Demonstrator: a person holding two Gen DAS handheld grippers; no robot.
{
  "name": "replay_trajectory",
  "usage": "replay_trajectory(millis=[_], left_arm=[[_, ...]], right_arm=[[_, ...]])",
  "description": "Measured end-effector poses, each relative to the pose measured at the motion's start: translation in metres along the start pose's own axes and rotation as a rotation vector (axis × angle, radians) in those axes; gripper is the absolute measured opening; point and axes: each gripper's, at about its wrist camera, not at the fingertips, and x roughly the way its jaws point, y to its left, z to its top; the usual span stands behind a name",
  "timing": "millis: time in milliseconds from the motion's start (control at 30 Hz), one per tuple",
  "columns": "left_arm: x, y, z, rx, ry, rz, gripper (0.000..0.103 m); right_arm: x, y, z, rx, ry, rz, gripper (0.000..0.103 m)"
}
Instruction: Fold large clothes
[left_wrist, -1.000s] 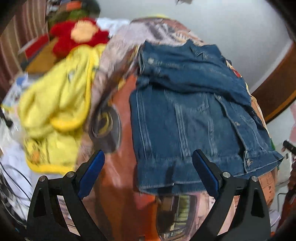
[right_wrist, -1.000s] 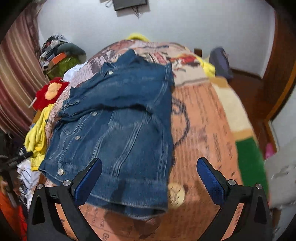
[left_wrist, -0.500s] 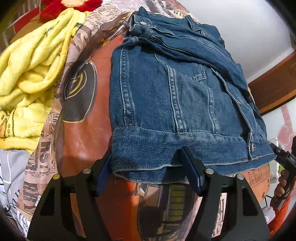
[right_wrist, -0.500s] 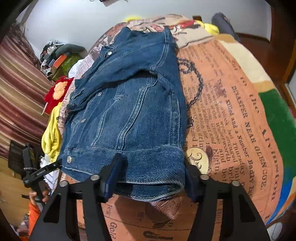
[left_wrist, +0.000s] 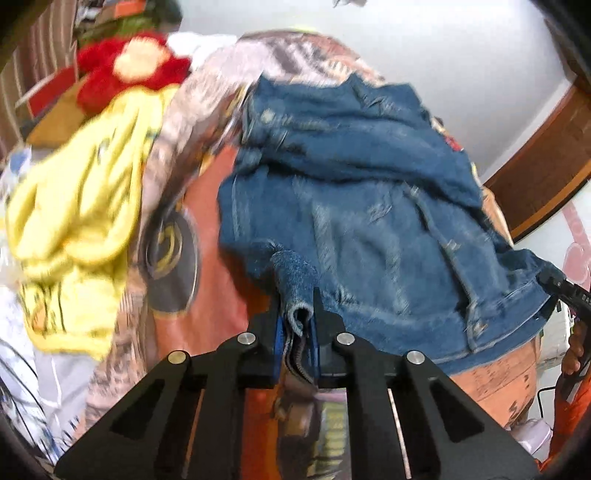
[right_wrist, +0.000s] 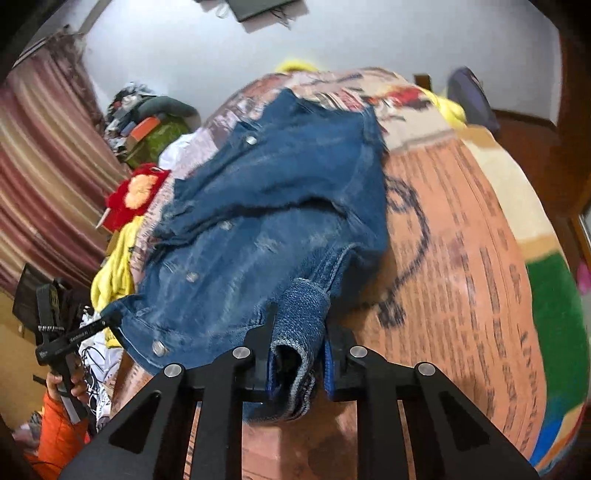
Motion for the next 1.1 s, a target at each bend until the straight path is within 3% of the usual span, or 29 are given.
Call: replay_trajectory(millis=[233, 467, 800, 1100], left_arm=[[-0.029, -0.033, 0.053, 0.115, -0.151, 0.009, 0.010], [-0.030, -0.040, 0.114, 0.122, -0.249, 0.029, 0.010], [-0.001, -0.025, 0.211, 0.047, -0.310, 0.040, 0.009], [0.065, -0.020, 0.272, 0.060, -0.278, 0.122, 0.009]], right_arm=[[0.005, 0.019, 0.043, -0.088, -0.055, -0.008, 0.015], [0.013, 0.018, 0.105, -0.086, -0.134, -0.031, 0.013], [0.030, 0.020, 0.204, -0.103, -0.246, -0.064, 0.012], [0.100, 0.010, 0.278, -0.081, -0.231, -0.134, 0.011]])
